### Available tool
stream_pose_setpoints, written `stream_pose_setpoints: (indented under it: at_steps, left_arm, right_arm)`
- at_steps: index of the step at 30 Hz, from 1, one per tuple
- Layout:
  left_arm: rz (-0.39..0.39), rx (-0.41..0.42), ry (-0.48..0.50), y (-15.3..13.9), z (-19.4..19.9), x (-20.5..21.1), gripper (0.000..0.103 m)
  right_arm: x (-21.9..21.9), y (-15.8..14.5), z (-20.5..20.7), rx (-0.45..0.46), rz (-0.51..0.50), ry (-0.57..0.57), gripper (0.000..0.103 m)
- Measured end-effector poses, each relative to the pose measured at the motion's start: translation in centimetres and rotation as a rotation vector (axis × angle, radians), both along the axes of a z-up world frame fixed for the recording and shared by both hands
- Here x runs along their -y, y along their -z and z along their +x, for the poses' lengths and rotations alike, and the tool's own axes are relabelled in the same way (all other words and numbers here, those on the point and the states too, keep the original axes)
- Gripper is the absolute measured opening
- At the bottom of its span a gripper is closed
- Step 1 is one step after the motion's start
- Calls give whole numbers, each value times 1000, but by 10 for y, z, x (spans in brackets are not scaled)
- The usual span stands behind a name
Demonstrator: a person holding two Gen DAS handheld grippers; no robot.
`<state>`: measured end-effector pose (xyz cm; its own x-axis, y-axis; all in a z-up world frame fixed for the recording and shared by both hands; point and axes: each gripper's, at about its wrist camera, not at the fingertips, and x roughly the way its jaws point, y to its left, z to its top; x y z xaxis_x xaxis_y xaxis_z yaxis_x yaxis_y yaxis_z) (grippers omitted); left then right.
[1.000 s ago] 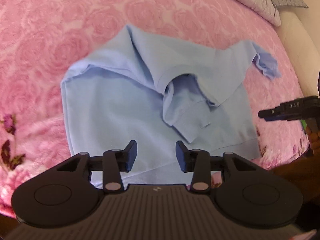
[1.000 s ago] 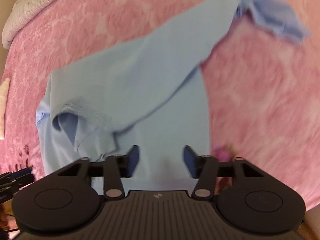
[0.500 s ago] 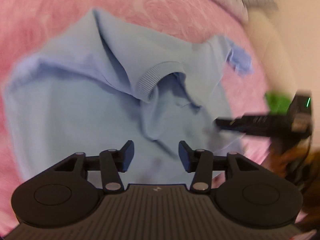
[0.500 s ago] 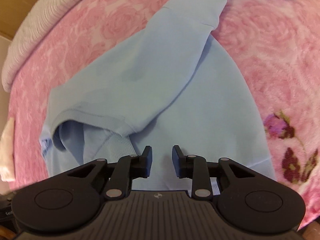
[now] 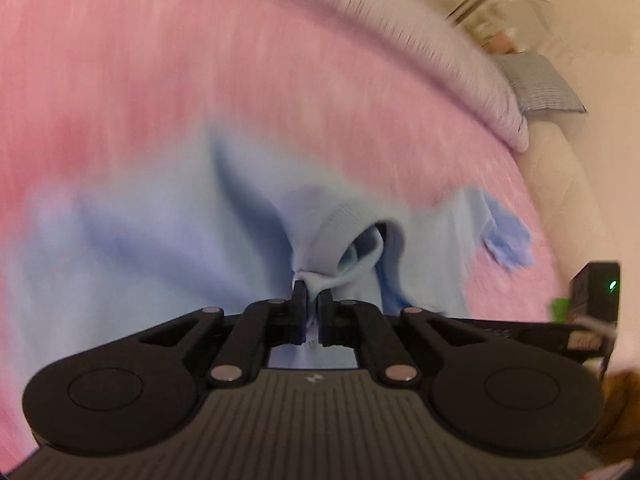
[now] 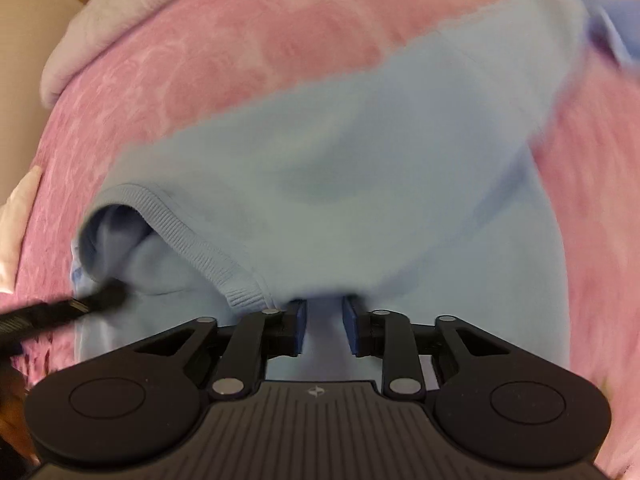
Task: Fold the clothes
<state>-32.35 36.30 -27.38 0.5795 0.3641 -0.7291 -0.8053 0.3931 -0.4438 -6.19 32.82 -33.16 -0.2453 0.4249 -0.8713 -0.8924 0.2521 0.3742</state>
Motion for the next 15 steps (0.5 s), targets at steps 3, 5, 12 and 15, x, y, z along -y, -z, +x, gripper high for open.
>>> stream_pose_setpoints:
  at_steps: [3,5,12,15]
  left_arm:
    - [330,-183,-26,-61,-14,-43,2]
    - [457,-334,-58,-90,-28,-74,3]
    - [461,-798,-157,-106,-96,-99,14]
    - [321,-998,-229,-84,-141,-93,19]
  right_arm:
    - [-47,-41,14,58,209,64,26]
    - [-71,-71,30,78,319,157,29]
    - [-54,-91,47,47,308,185,49]
    - [-22,-69,40,29,207,143,51]
